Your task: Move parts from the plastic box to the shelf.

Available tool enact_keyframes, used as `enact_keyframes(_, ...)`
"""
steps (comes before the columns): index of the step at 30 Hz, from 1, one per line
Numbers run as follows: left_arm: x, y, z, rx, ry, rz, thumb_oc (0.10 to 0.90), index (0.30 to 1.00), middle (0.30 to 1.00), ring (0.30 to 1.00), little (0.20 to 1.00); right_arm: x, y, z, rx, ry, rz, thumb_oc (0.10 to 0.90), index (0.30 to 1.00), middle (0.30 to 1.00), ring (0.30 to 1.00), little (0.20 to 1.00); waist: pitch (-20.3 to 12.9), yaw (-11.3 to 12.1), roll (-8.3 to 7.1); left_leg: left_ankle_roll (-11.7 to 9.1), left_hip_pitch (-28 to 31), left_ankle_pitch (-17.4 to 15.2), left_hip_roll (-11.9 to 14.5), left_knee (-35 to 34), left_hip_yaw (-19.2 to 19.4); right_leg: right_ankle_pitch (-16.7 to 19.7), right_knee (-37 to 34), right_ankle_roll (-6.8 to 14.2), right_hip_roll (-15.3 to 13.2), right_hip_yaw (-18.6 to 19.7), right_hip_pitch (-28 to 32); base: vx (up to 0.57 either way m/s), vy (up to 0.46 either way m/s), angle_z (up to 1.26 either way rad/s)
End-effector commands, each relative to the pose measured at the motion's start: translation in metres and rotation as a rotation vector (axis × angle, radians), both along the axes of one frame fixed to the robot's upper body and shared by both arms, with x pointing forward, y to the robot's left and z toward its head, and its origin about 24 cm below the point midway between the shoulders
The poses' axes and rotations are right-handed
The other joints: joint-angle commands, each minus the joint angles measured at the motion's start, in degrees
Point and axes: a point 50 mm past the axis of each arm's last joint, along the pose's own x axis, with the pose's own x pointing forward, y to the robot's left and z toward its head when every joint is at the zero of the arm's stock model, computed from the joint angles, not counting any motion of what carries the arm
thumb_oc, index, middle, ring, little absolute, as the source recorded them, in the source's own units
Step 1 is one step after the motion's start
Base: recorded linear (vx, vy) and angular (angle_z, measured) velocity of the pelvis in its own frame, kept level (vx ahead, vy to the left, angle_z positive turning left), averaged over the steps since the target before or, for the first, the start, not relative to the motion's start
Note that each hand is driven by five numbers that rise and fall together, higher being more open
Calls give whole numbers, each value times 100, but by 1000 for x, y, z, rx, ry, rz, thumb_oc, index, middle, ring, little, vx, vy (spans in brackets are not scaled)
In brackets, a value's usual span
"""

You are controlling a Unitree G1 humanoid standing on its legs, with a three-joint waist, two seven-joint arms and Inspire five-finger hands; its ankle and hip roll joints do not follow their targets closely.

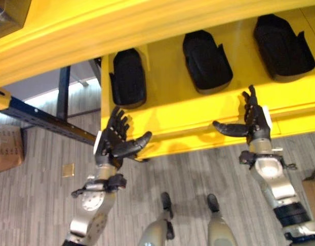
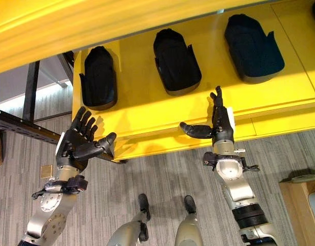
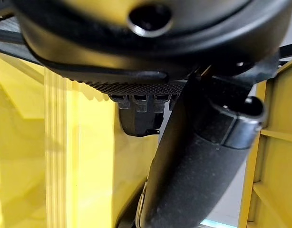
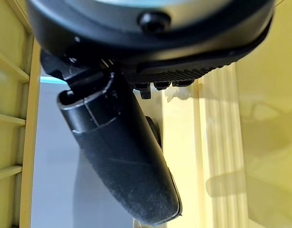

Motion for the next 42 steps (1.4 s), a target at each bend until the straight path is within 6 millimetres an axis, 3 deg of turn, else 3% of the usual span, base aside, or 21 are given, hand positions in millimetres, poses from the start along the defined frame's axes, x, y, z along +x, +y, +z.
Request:
enact_keyframes(1, 8, 5, 46, 9, -258, 22, 900, 1000, 1000, 1000, 1000, 7, 13, 71, -62, -297, 72, 900, 1000, 1000, 1000, 1000, -243, 48, -108, -39, 252, -169, -32, -34, 36, -546, 1083, -483, 549, 8, -735, 0, 0, 0)
enact_keyframes(14, 6, 12, 44, 3, -247, 59, 900, 1000, 1000, 1000, 1000, 1, 17, 94, -71, -399, 68, 900, 1000, 1000, 1000, 1000, -217, 45, -203, -28, 211, -210, -27, -28, 58, -543, 1176, -487, 544, 77, -877, 0, 0, 0)
enact_keyframes(30, 8, 12, 44, -8, -252, 68, 900, 1000, 1000, 1000, 1000, 6, 22, 110, -74, -445, 69, 900, 1000, 1000, 1000, 1000, -188, 49, -183, -30, 178, -208, -35, -18, 88, -547, 1259, -507, 555, 128, -983, 1, 2, -2)
enact_keyframes(42, 7, 12, 42, -14, -241, 69, 900, 1000, 1000, 1000, 1000, -4, 30, 127, -53, -543, 96, 900, 1000, 1000, 1000, 1000, -209, 2, -293, -13, 175, -280, -32, 27, 100, -520, 1234, -496, 556, 178, -975, 0, 0, 0)
